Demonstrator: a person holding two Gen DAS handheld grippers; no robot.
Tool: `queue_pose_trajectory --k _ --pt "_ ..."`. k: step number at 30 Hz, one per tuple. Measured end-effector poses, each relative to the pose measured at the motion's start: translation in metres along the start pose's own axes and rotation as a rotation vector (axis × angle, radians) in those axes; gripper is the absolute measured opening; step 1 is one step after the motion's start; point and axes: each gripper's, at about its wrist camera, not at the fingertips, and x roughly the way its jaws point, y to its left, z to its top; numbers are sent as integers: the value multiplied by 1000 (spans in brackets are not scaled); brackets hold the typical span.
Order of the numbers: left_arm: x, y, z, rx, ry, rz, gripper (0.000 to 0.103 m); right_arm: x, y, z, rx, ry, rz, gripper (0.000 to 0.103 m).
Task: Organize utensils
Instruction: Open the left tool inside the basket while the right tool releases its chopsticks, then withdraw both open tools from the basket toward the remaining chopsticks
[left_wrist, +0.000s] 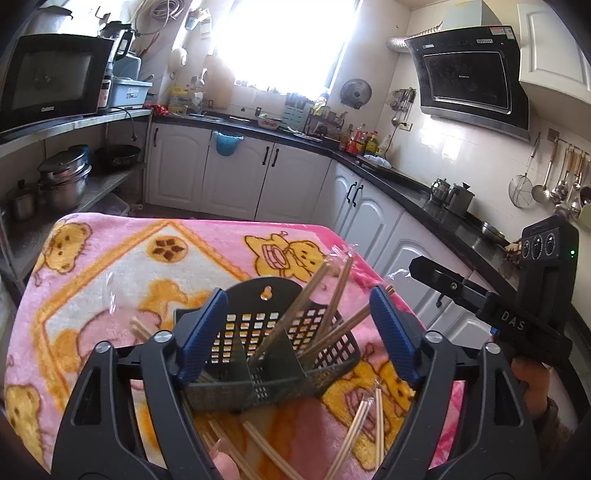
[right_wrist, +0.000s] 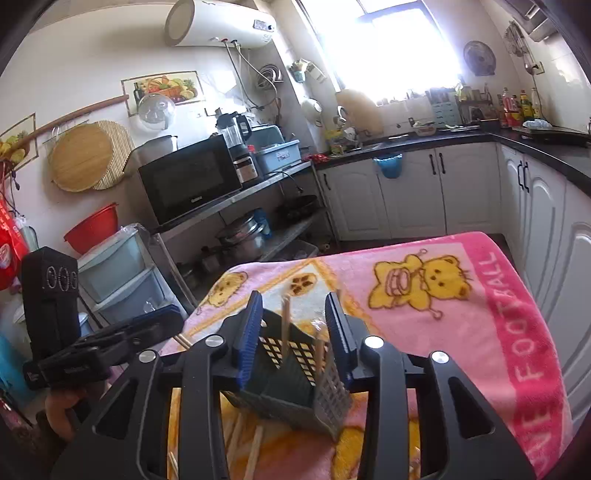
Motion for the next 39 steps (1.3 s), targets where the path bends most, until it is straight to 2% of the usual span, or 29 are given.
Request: queue_pose_trajectory --k 7,17,25,39 --pt "-16 0 -13 -9 -7 1 92 -13 5 -14 -29 16 -38 46" --pt "-37 1 -30 -17 -13 21 92 -30 16 -31 -59 22 -60 53" --pt "-47 12 -51 -46 9 61 92 -38 24 -48 -76 52 -50 53" --pt "-59 43 -91 -136 69 144 92 -22 47 -85 -113 160 3 53"
